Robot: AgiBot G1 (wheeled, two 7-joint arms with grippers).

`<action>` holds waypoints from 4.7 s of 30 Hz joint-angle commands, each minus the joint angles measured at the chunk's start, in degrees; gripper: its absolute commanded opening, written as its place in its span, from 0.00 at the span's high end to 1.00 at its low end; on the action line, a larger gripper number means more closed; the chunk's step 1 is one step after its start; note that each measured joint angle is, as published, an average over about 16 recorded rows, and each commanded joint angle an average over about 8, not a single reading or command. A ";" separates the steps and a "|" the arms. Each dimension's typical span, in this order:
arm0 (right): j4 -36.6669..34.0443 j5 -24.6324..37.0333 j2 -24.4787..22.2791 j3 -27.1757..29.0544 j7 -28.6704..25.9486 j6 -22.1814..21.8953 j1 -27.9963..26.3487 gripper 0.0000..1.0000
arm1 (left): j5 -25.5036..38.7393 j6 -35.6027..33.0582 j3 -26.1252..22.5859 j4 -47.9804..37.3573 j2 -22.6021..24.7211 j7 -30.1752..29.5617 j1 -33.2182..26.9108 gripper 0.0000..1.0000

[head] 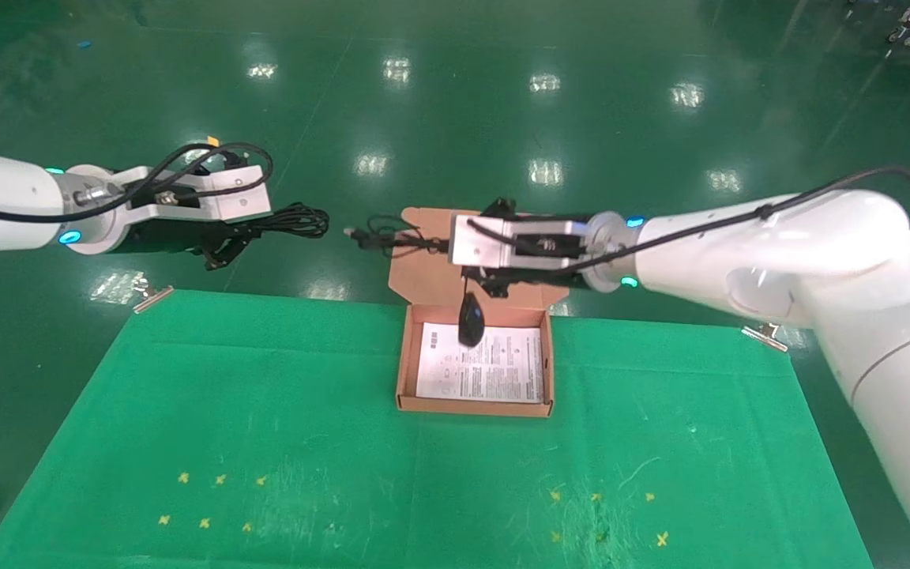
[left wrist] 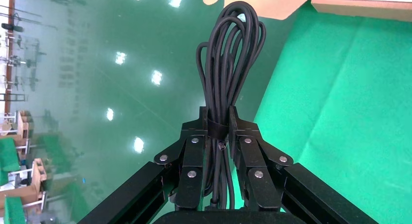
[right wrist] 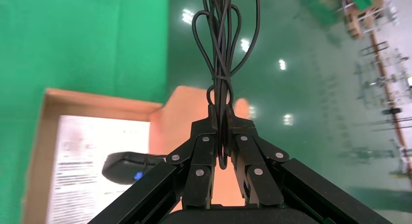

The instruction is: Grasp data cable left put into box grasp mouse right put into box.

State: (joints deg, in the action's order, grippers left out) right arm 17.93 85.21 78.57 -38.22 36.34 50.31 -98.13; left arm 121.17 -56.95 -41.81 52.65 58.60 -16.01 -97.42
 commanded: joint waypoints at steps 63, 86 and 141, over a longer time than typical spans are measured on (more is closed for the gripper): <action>26.12 -6.62 -27.83 -13.40 -23.80 -6.63 8.49 0.00 | -15.84 20.74 -1.77 -22.83 19.61 28.08 7.34 1.00; 41.23 0.21 -38.01 -16.78 -37.36 -7.88 11.52 0.00 | -35.25 22.84 -14.67 -21.66 20.12 33.39 8.24 0.00; 47.59 -14.10 -40.61 -1.10 -39.53 8.43 18.36 0.00 | -50.83 6.27 1.78 -3.76 0.33 20.00 14.44 0.00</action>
State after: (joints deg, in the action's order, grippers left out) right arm 65.53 71.09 37.96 -39.30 -3.20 58.75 -79.75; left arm 70.31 -50.70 -40.01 48.90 58.91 3.98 -82.97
